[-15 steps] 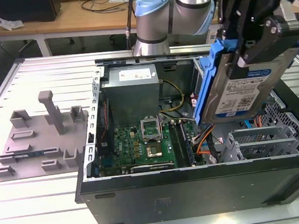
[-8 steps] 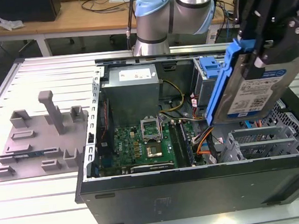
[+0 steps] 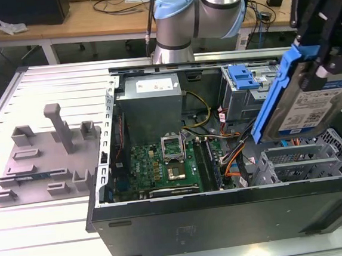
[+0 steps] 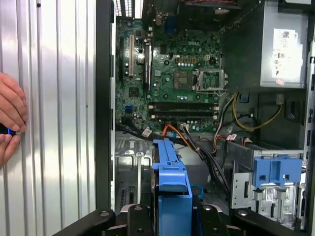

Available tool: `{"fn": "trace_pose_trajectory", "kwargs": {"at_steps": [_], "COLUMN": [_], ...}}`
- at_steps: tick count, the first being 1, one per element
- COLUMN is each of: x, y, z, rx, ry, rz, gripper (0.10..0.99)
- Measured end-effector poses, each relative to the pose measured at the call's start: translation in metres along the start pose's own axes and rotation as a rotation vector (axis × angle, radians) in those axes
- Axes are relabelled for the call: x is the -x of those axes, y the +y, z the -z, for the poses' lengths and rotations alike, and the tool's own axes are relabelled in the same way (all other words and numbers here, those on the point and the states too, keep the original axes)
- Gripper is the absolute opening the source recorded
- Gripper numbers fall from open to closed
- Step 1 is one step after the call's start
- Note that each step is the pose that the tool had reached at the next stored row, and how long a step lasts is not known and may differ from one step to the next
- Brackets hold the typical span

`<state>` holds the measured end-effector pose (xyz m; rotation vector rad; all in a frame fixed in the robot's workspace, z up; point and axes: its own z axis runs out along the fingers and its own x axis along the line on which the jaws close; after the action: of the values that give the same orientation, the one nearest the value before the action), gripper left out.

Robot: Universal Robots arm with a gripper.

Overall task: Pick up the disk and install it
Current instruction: 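Insert the disk into the insertion slot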

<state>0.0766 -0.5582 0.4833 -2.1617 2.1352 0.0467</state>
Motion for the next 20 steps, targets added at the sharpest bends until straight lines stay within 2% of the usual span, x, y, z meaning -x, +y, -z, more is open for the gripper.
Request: {"fn": "trace_pose_trajectory", "kwargs": {"at_steps": [8,15,20], "x": [-0.0052,-0.0070,-0.0070], "y": [-0.0256,-0.0271,-0.0271], "z": [-0.0009,-0.0010,-0.0013], "rx": [0.000,0.000,-0.001], "ry": [0.0000,0.0000,0.0033], "rz": [0.000,-0.001,-0.012], "gripper": [0.369,0.369,0.369]}}
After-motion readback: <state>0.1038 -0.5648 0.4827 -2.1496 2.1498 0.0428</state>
